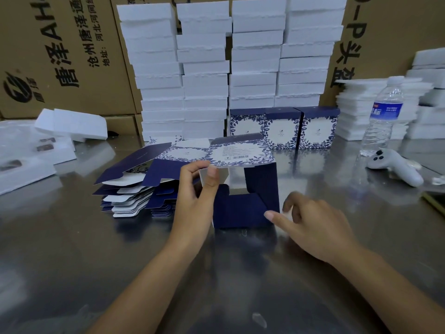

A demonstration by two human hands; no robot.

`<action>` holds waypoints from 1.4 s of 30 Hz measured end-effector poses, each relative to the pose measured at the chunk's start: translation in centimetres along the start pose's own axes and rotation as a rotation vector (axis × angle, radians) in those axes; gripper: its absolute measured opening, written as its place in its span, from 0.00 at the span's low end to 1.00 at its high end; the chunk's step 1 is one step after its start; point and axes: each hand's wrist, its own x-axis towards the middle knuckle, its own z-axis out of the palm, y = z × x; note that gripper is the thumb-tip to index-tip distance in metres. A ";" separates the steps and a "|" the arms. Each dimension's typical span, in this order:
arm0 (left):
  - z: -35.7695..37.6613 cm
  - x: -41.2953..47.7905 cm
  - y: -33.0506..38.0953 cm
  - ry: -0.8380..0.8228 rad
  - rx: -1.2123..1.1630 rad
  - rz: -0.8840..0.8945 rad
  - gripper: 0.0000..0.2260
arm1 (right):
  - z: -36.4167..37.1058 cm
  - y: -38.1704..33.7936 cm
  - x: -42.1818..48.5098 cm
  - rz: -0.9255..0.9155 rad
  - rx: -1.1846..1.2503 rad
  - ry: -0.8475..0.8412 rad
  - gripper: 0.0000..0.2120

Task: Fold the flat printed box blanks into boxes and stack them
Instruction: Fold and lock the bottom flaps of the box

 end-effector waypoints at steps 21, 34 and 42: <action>0.6 -1.1 -1.6 -0.322 0.106 0.069 0.12 | -2.4 -0.7 0.3 -0.173 0.465 0.743 0.15; 0.3 -0.9 -2.0 -0.099 0.649 0.357 0.16 | -1.9 -1.4 0.5 -0.257 0.893 0.545 0.07; 0.1 -1.0 -1.4 -0.027 0.805 0.446 0.18 | -2.0 -1.6 0.2 -0.353 0.842 0.551 0.14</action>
